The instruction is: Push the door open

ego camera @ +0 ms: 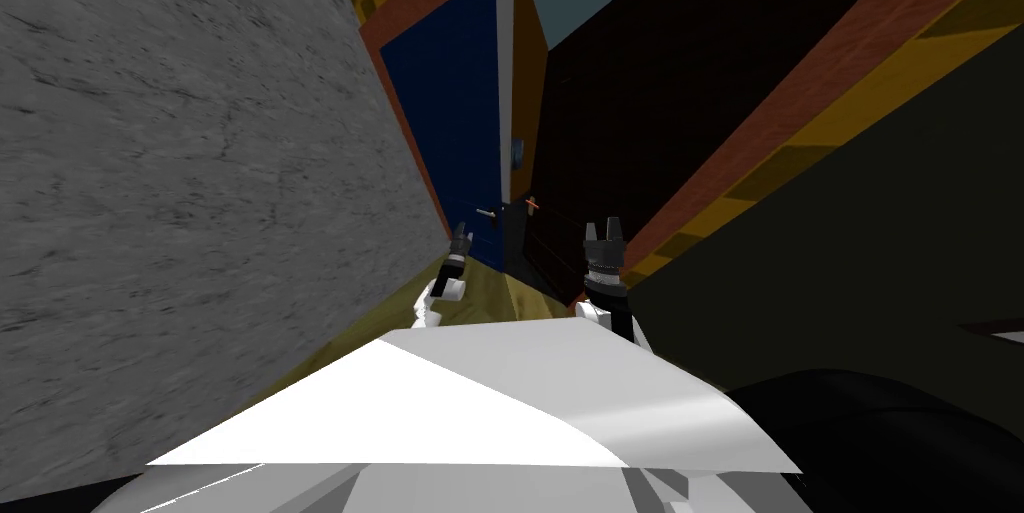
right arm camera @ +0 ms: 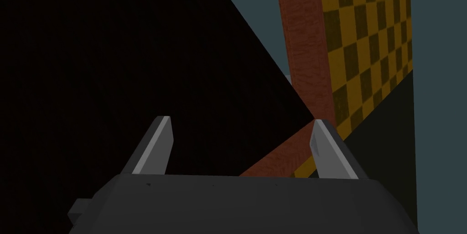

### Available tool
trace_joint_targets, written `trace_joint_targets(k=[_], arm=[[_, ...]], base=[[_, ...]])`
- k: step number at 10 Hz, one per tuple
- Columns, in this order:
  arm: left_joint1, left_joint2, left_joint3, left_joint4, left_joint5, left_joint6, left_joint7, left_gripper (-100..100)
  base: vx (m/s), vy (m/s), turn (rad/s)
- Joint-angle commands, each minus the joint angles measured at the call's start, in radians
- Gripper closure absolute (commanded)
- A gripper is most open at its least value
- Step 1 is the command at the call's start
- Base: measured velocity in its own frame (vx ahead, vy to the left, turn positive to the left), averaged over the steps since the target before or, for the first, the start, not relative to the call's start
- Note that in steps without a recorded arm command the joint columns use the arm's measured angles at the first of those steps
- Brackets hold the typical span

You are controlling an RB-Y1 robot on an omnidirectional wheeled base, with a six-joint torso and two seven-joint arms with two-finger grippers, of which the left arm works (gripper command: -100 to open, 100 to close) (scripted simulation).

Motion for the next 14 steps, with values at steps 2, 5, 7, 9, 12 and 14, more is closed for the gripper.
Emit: trace_joint_targets(k=[2,5,7,9,12,14], arm=[[-0.050,-0.002,-0.009,0.080,0.001,0.003,-0.002,-100],[-0.088,-0.002,-0.015,0.150,0.003,0.003,-0.003,-100],[-0.106,-0.003,-0.018,0.182,0.004,0.003,-0.004,-100],[-0.143,-0.004,-0.023,0.245,0.005,0.003,-0.005,-100],[-0.180,-0.005,-0.029,0.308,0.007,0.003,-0.006,-100],[-0.214,-0.008,-0.035,0.368,0.008,0.002,-0.006,-100]], base=[[0.067,0.112,-0.101],[0.045,0.097,-0.058],[0.042,0.074,-0.069],[0.053,0.080,-0.076],[0.066,0.113,-0.079],[0.034,0.075,-0.074]])
